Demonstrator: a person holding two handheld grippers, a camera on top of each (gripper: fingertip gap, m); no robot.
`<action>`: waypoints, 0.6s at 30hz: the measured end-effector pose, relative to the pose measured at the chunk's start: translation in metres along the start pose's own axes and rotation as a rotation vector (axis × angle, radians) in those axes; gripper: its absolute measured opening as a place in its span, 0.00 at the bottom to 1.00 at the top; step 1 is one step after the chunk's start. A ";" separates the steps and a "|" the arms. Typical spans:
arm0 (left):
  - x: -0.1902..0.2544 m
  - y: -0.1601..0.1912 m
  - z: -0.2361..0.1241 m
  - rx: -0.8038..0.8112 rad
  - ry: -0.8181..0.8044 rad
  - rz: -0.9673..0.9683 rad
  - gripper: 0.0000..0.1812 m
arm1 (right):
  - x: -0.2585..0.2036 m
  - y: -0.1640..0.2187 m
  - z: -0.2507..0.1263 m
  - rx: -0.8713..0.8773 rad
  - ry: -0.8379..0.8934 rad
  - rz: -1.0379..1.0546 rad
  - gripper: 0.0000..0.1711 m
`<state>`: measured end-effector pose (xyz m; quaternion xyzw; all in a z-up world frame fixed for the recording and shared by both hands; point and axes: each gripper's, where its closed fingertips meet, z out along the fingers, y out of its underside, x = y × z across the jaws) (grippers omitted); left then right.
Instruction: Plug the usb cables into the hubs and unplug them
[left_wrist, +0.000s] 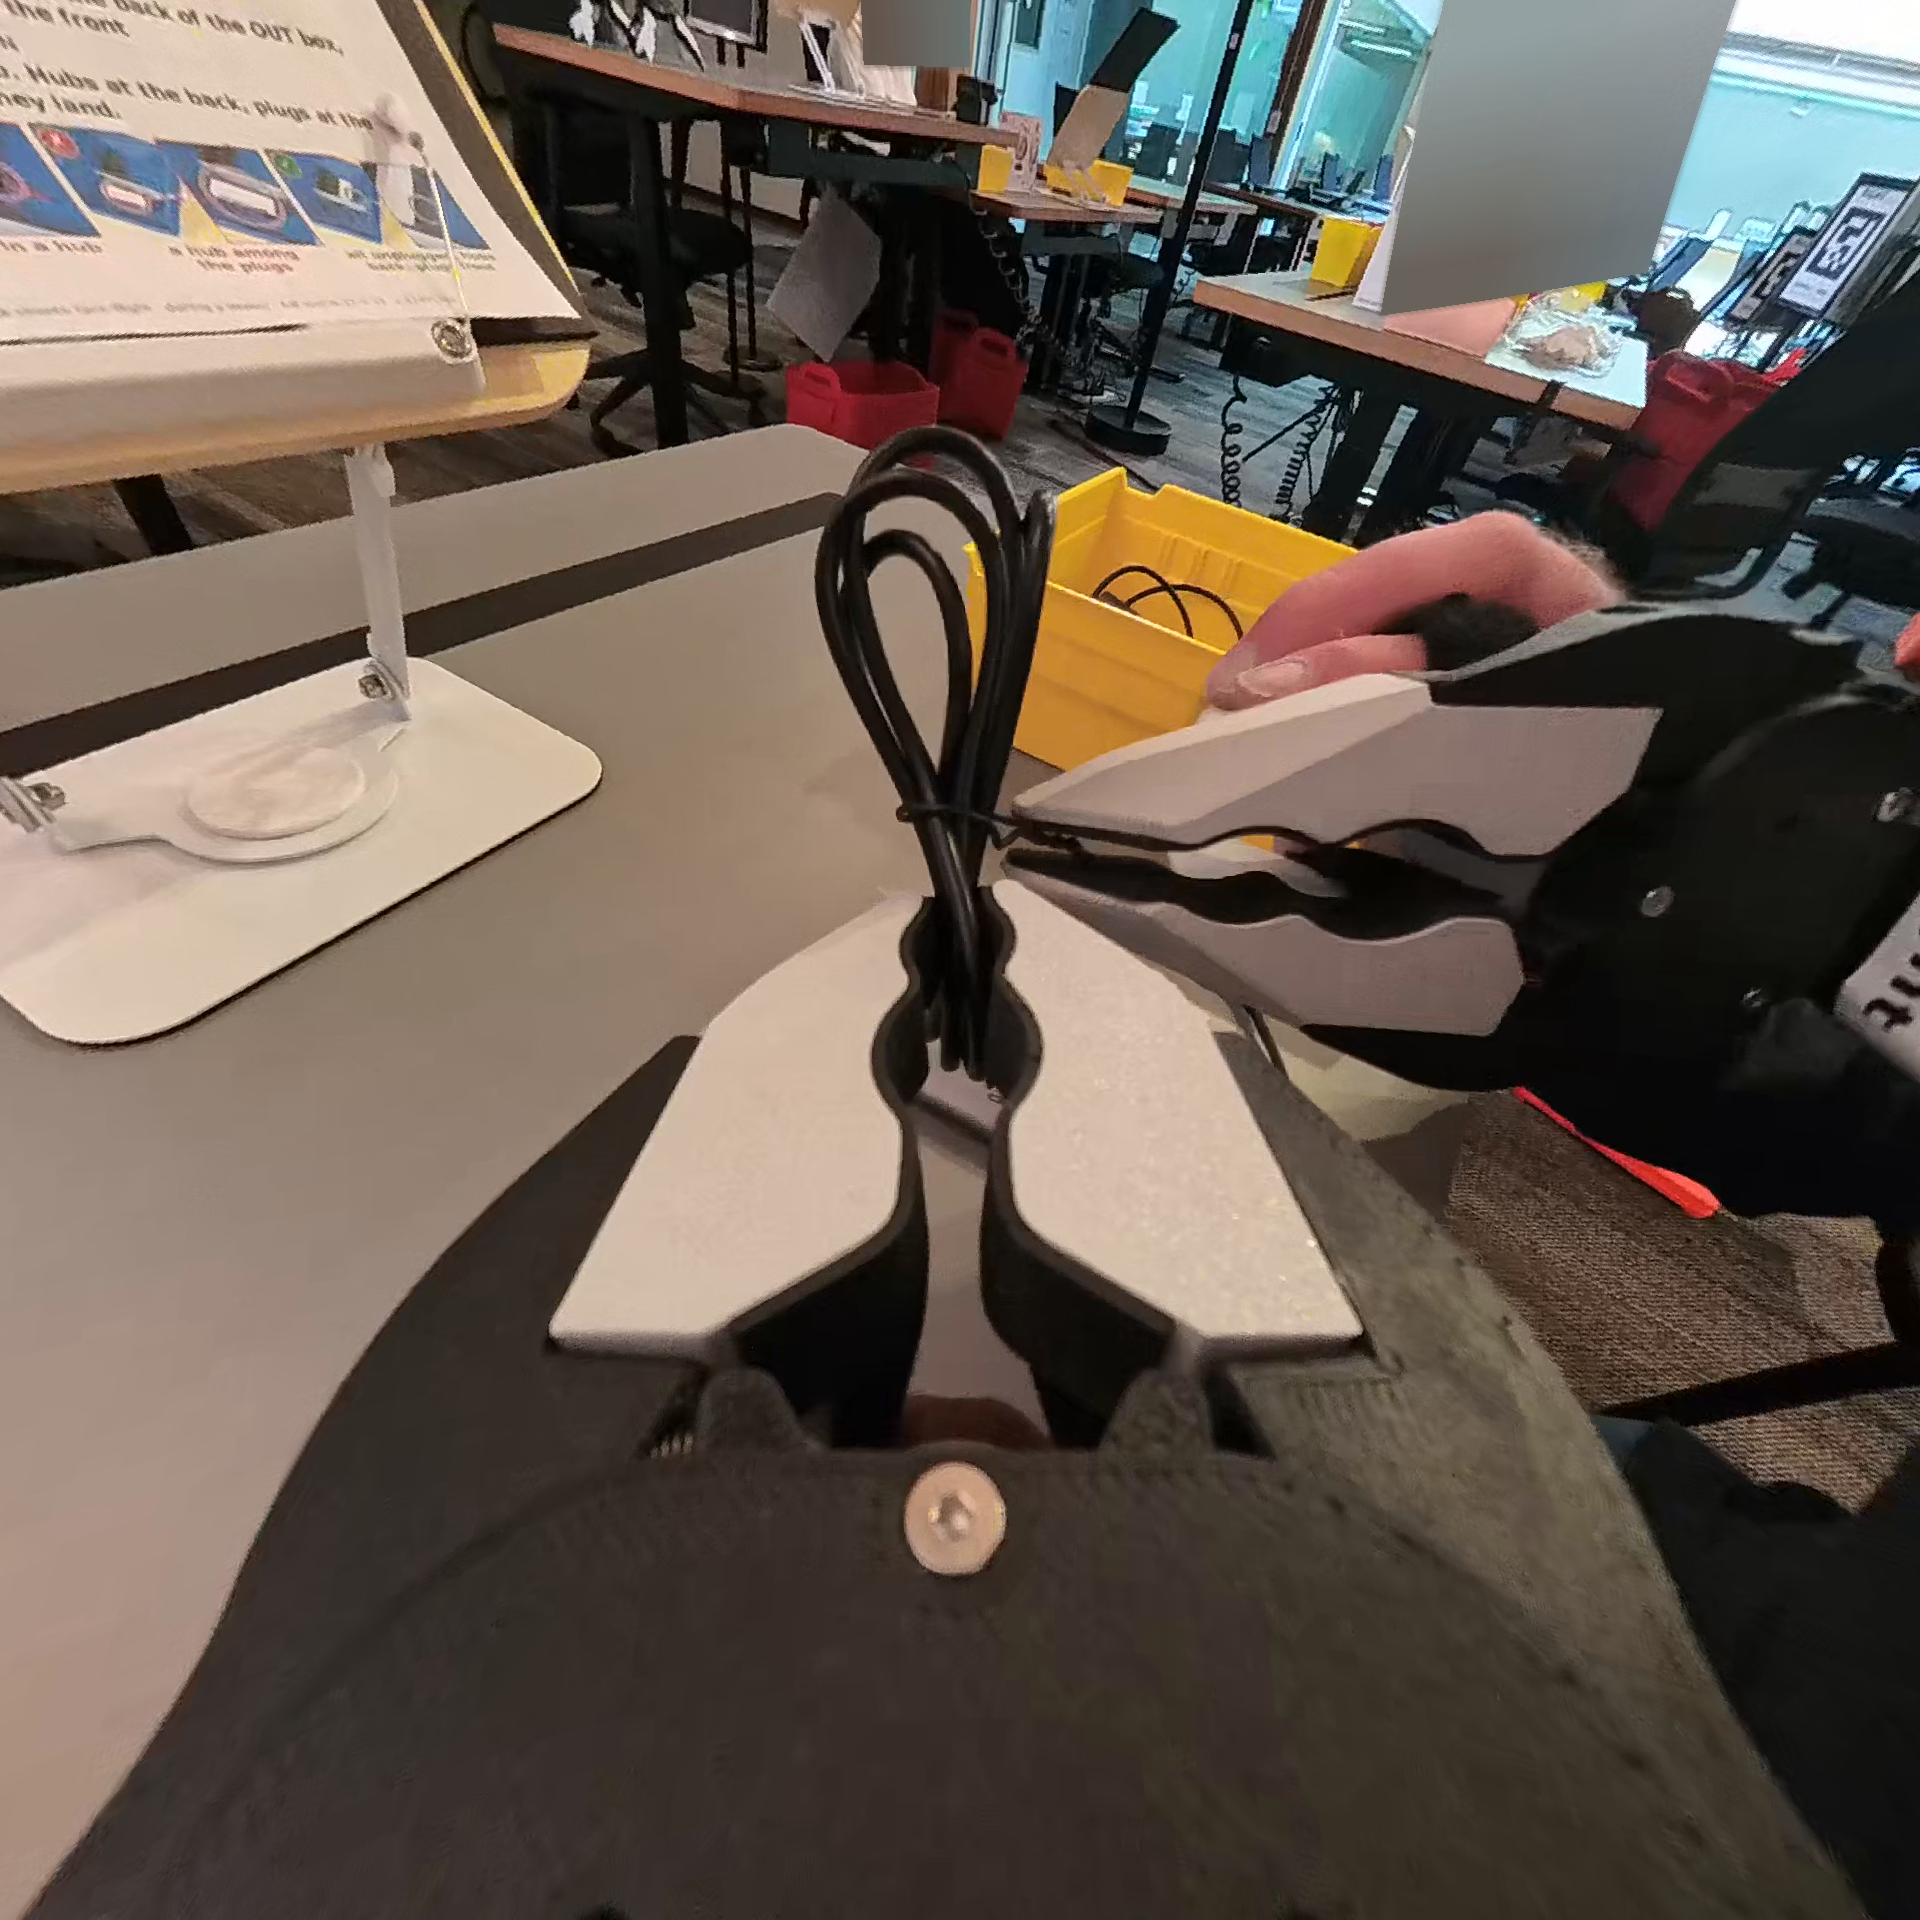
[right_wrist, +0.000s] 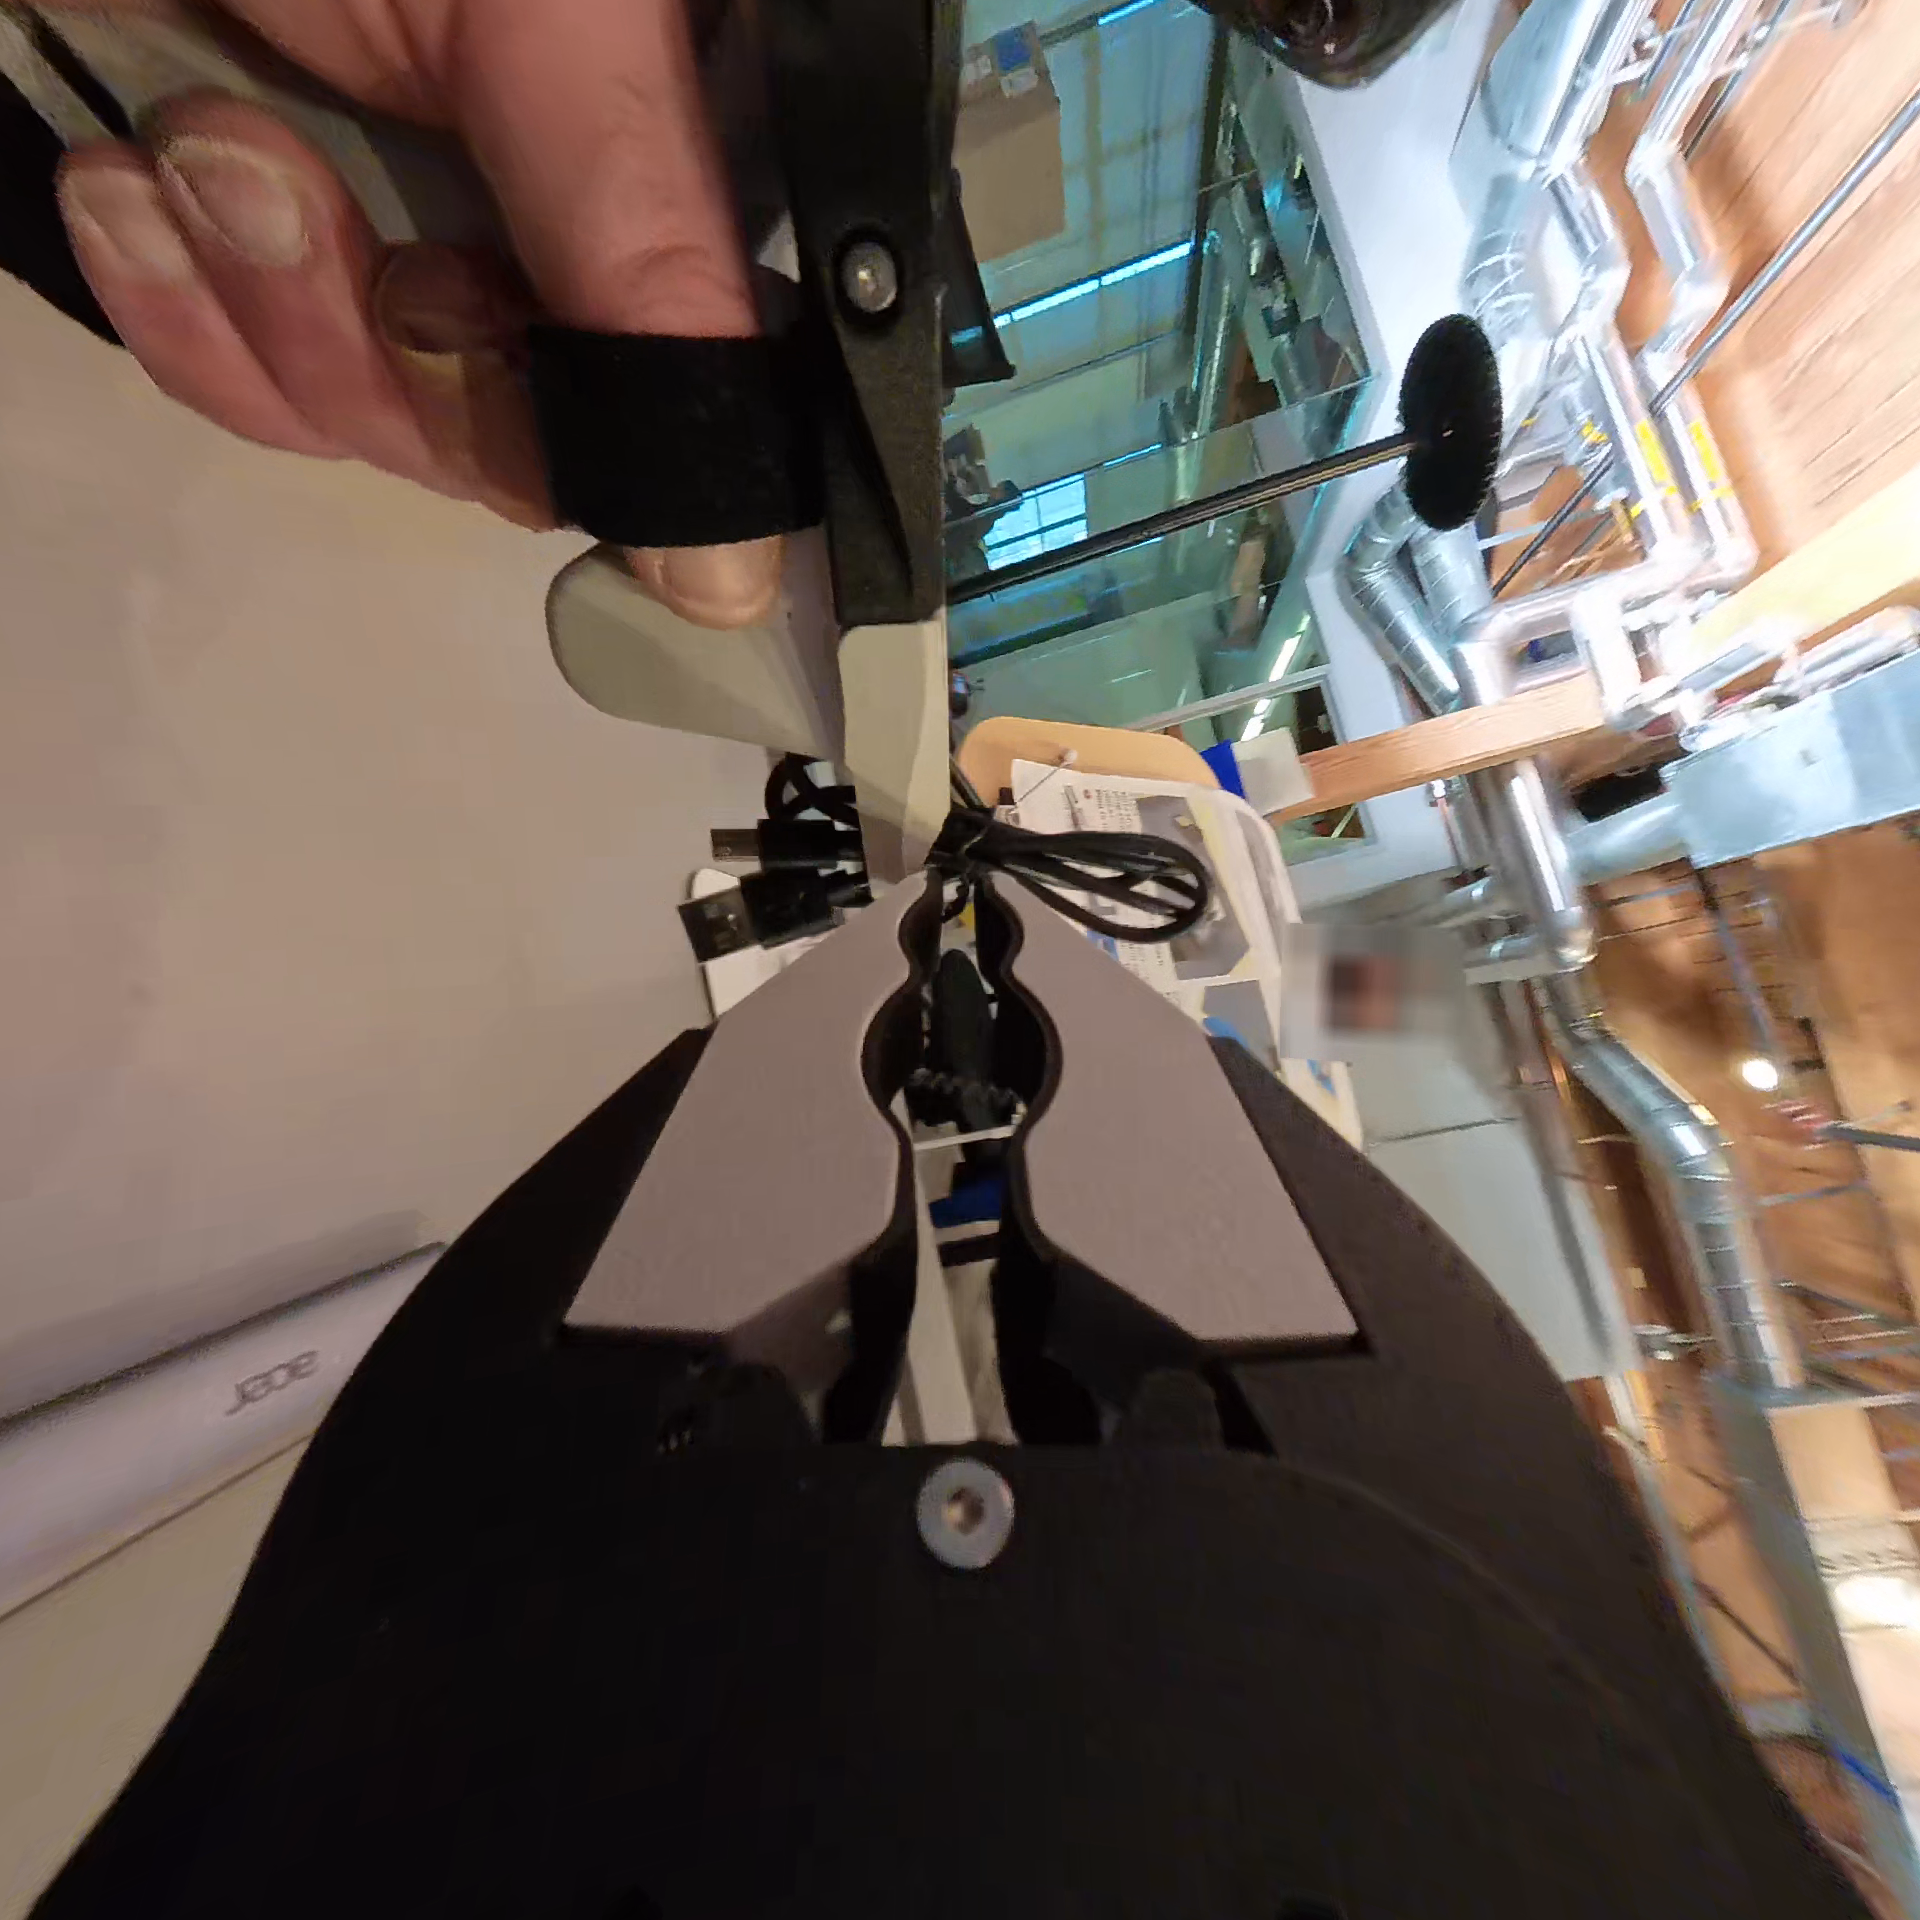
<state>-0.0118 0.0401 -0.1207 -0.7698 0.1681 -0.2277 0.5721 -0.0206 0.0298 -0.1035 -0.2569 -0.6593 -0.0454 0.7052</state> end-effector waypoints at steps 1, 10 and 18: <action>-0.001 0.001 0.000 -0.012 -0.001 -0.011 0.03 | 0.001 0.000 0.000 -0.003 0.014 -0.025 0.03; -0.002 0.003 0.001 -0.012 -0.018 -0.013 0.03 | 0.001 0.004 0.002 0.028 -0.104 0.242 0.00; -0.011 -0.001 0.002 0.039 -0.182 0.241 0.03 | 0.000 -0.003 -0.004 0.505 -0.602 2.024 0.00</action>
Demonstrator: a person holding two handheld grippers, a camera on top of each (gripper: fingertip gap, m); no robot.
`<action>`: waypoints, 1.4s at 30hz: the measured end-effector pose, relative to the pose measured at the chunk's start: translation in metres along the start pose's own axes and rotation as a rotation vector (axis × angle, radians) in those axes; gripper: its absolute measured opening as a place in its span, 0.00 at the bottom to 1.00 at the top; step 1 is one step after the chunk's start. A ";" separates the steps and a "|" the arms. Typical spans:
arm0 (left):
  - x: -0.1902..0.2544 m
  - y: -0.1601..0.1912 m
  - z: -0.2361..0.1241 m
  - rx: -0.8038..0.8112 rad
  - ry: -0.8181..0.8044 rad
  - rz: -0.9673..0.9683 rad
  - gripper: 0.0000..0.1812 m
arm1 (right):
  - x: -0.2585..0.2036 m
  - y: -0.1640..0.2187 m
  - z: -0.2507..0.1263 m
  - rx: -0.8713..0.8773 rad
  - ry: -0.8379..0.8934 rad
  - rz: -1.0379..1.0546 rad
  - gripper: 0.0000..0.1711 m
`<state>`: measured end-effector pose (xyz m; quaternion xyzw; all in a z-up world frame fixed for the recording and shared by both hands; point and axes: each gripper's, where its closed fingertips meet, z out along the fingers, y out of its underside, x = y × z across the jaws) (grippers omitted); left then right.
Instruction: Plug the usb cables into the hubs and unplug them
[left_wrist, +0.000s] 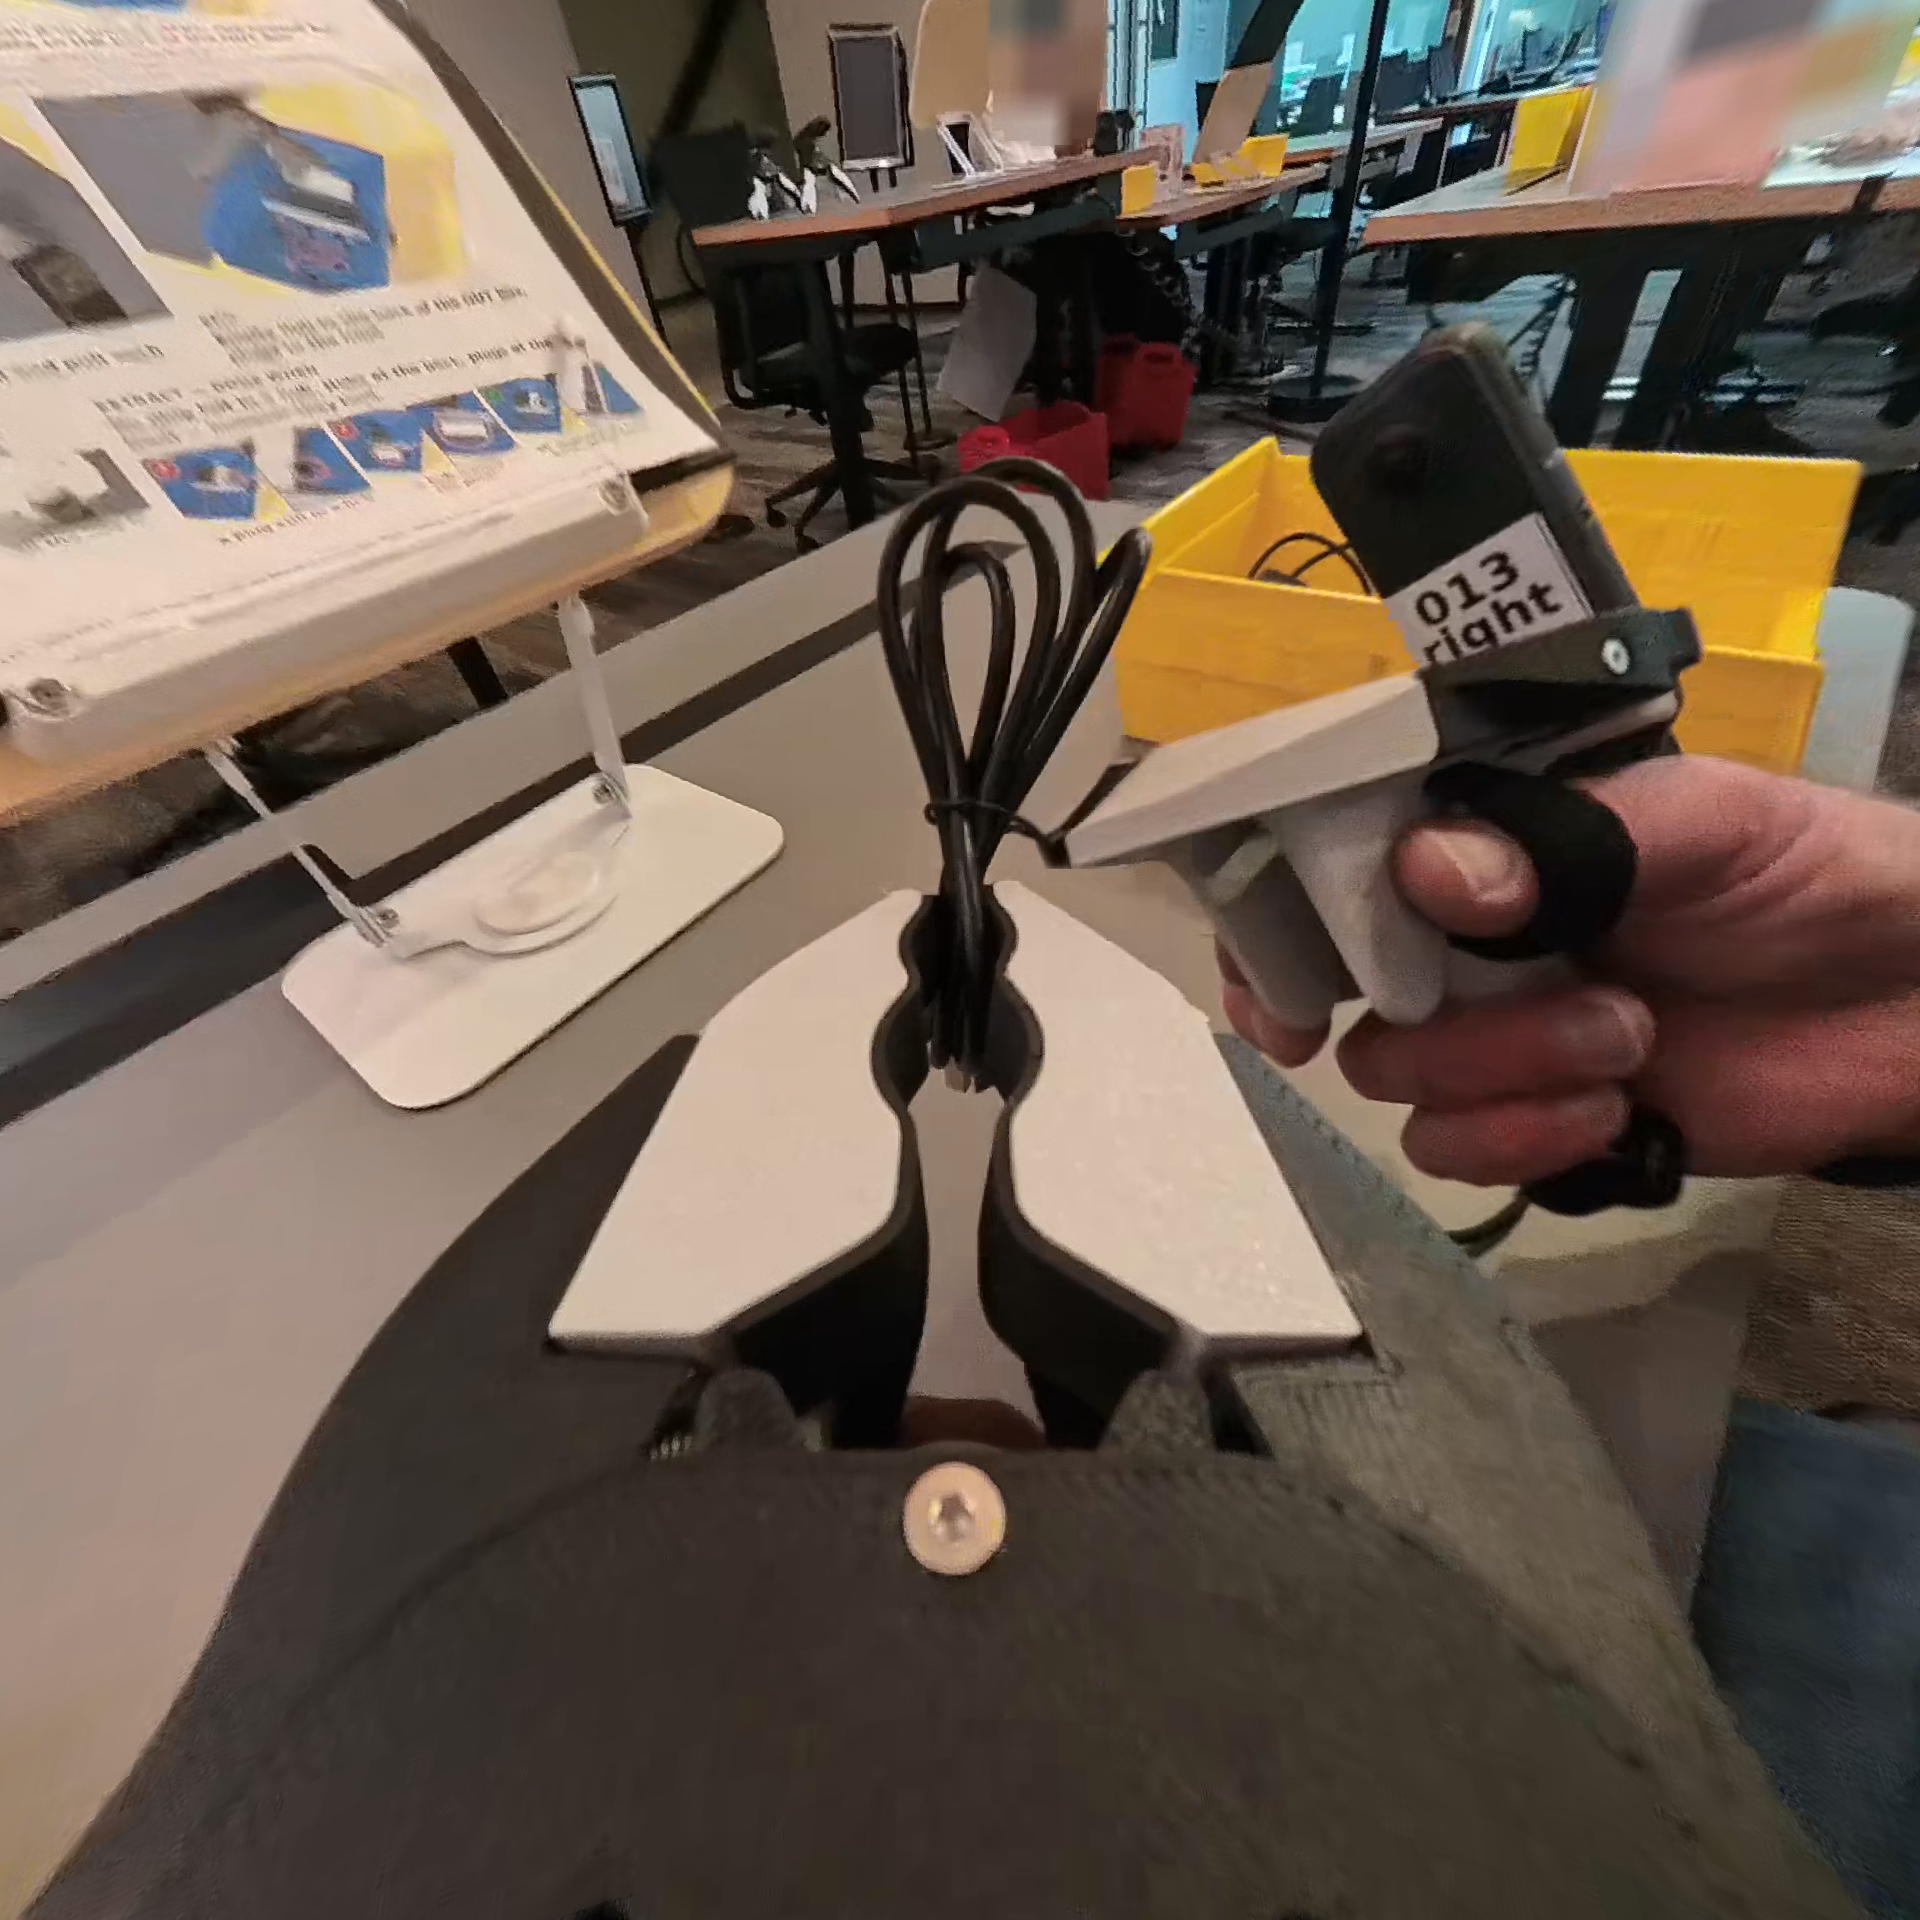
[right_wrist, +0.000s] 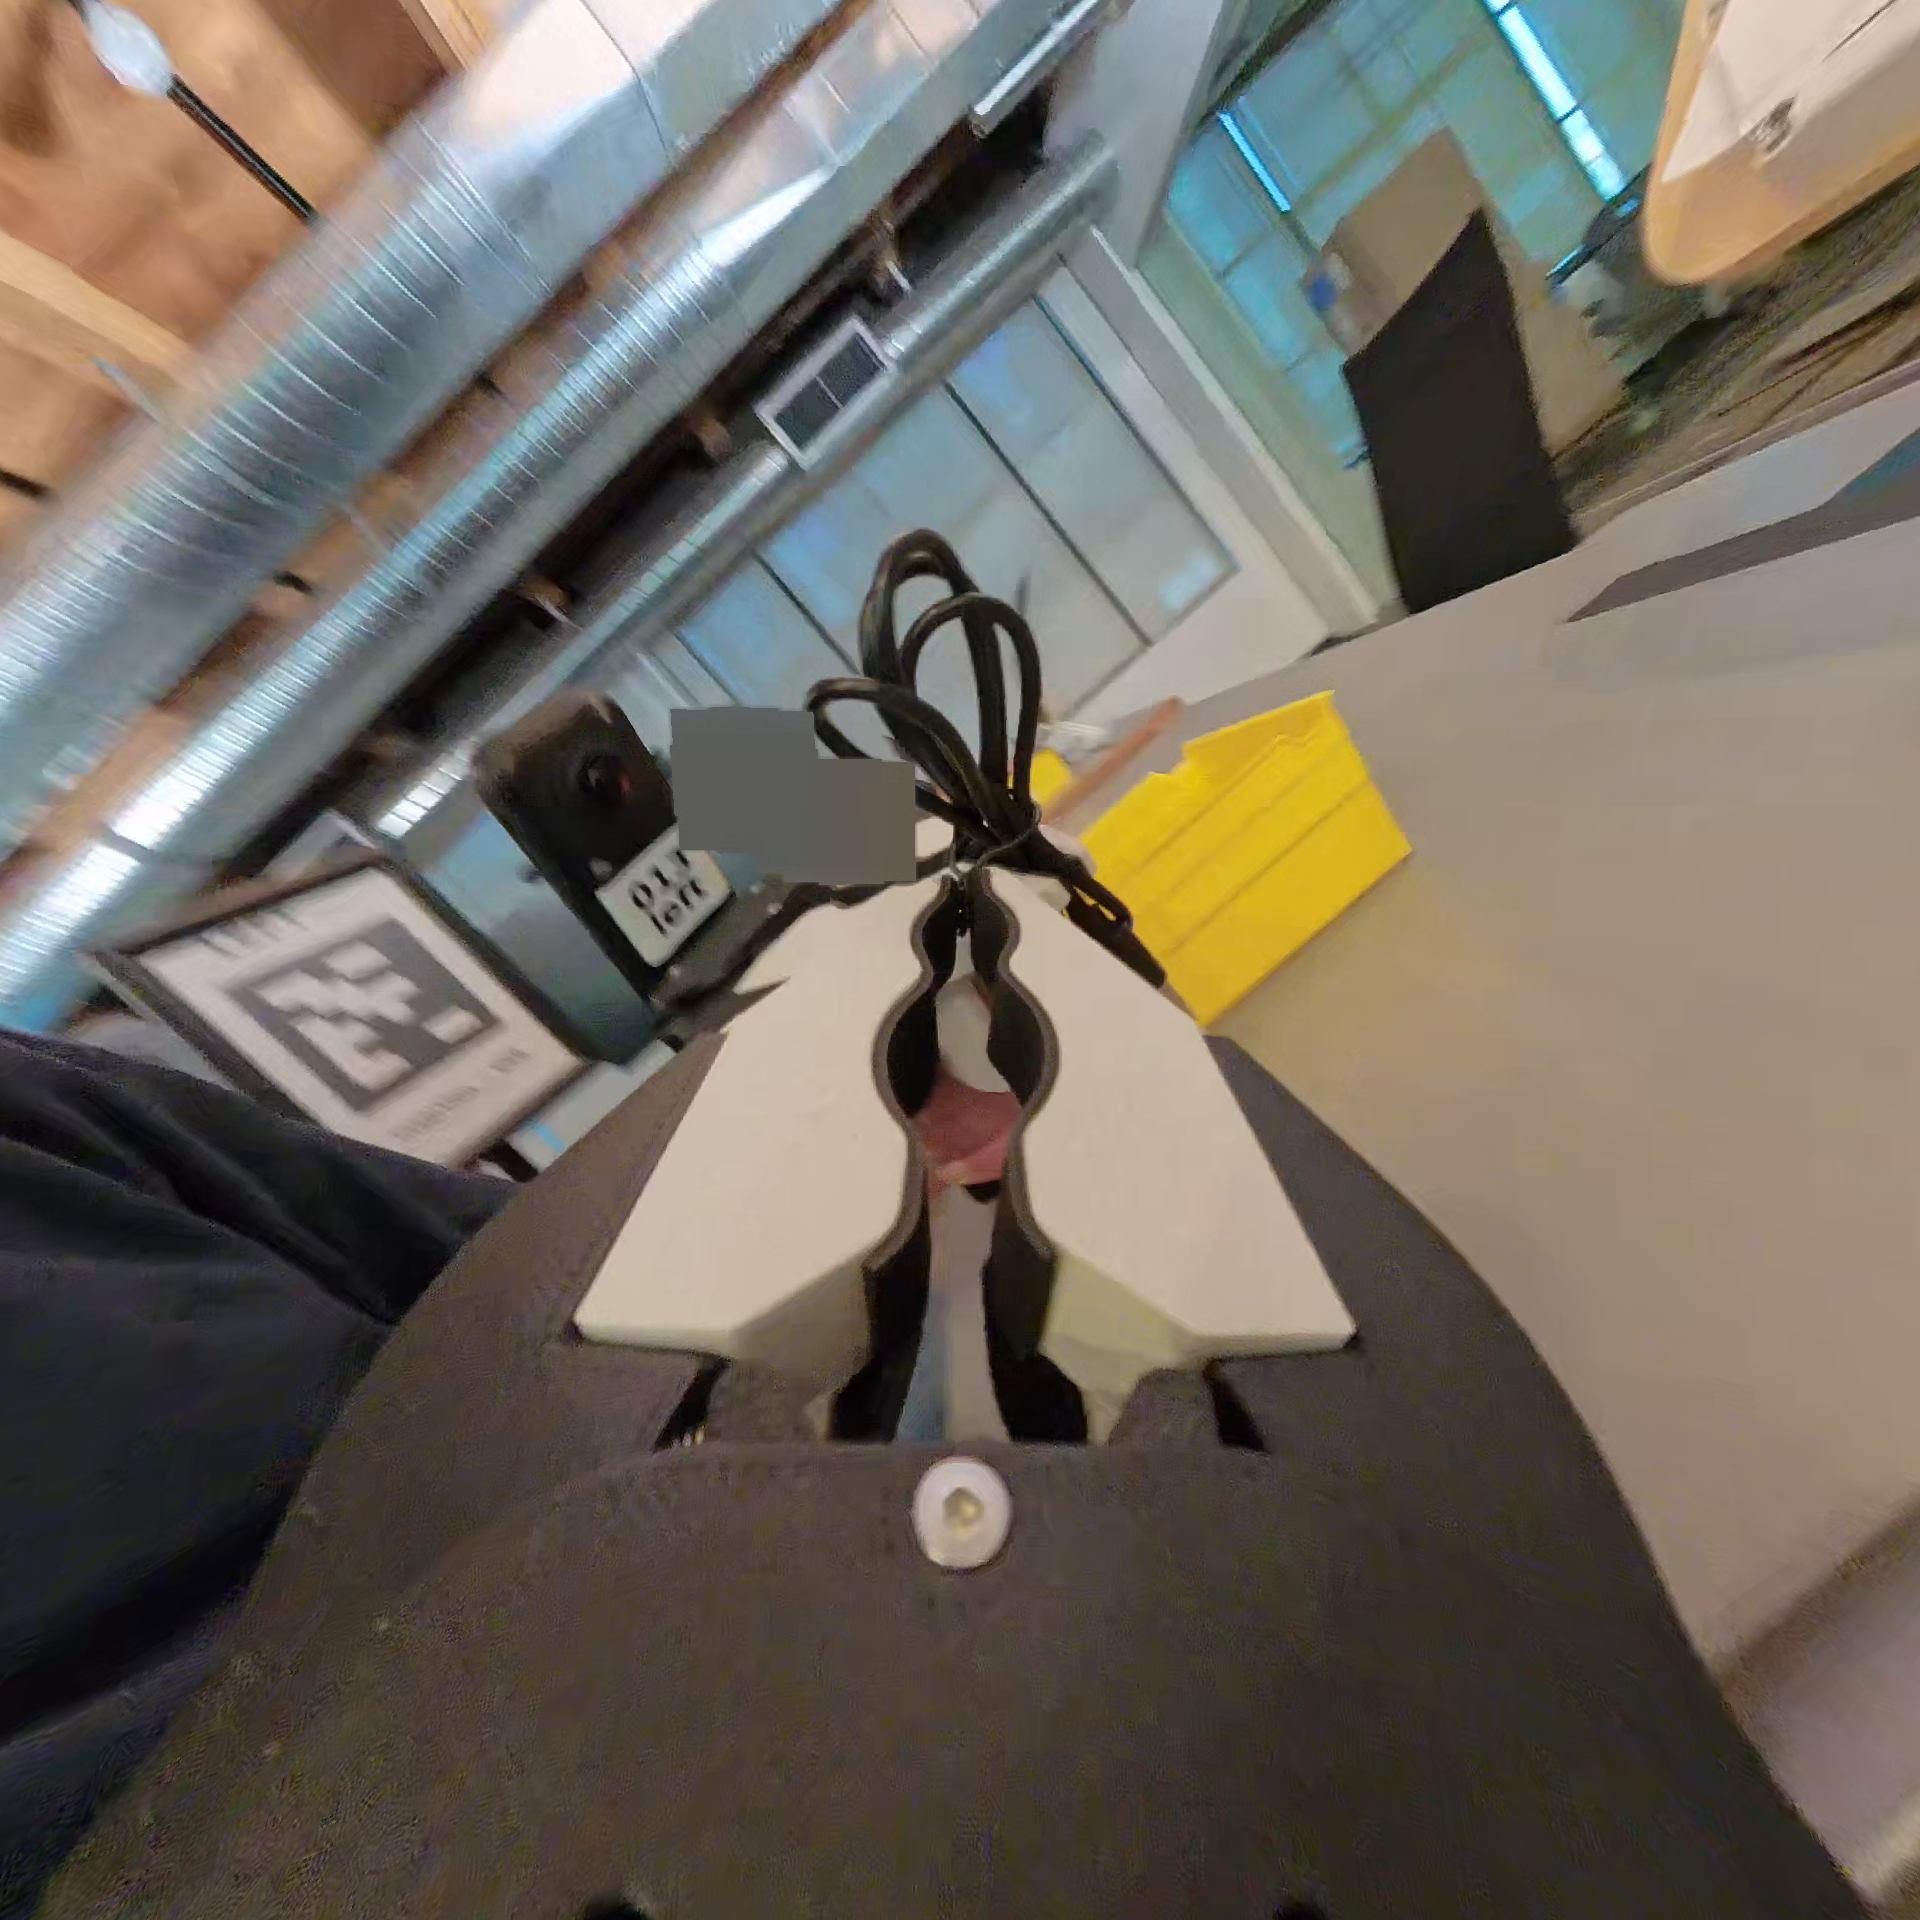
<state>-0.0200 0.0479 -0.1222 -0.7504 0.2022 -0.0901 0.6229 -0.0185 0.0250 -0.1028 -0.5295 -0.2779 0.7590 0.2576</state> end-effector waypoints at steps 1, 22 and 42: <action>0.000 0.004 0.001 -0.008 0.007 -0.019 0.03 | 0.003 0.003 -0.001 -0.018 0.040 -0.073 0.00; 0.006 0.003 -0.002 -0.084 0.124 -0.202 0.03 | 0.010 -0.004 0.000 -0.554 0.578 -2.072 0.00; -0.013 0.017 0.005 -0.133 -0.111 0.058 0.03 | 0.017 -0.004 -0.016 -0.217 0.346 -0.776 0.01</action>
